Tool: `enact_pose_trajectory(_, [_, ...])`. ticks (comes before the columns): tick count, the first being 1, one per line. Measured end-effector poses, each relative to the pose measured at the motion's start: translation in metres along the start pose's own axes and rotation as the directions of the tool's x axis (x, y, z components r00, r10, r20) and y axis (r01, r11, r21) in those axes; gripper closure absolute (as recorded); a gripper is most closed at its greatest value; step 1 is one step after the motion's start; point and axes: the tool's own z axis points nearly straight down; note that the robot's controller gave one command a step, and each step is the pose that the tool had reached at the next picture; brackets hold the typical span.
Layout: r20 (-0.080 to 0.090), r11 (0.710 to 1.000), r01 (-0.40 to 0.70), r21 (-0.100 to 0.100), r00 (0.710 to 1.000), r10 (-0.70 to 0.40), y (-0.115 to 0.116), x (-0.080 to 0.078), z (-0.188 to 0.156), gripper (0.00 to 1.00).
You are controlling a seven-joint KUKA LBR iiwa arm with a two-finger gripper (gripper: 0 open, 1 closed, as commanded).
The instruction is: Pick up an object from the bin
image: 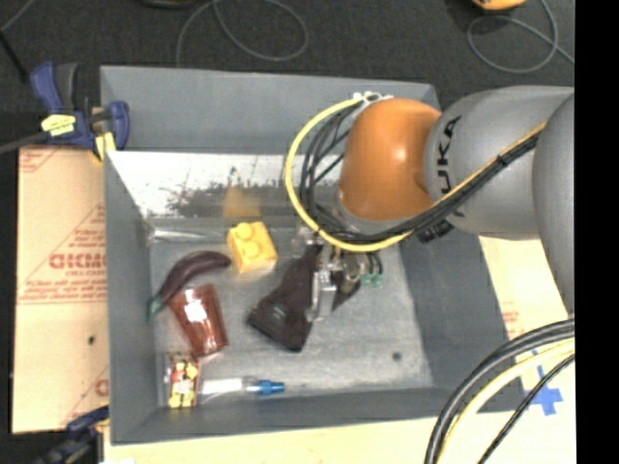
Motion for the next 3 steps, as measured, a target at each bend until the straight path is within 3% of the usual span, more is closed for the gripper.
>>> enact_pose_trajectory(1, [0.004, 0.995, -0.103, 0.000, 0.995, 0.103, 0.000, -0.008, 0.017, 0.00])
enact_pose_trajectory(2, [0.010, 0.999, -0.034, -0.001, 0.999, 0.034, -0.010, -0.001, 0.075, 1.00])
enact_pose_trajectory(3, [0.010, 0.999, -0.034, -0.001, 0.999, 0.034, -0.010, -0.001, 0.075, 1.00])
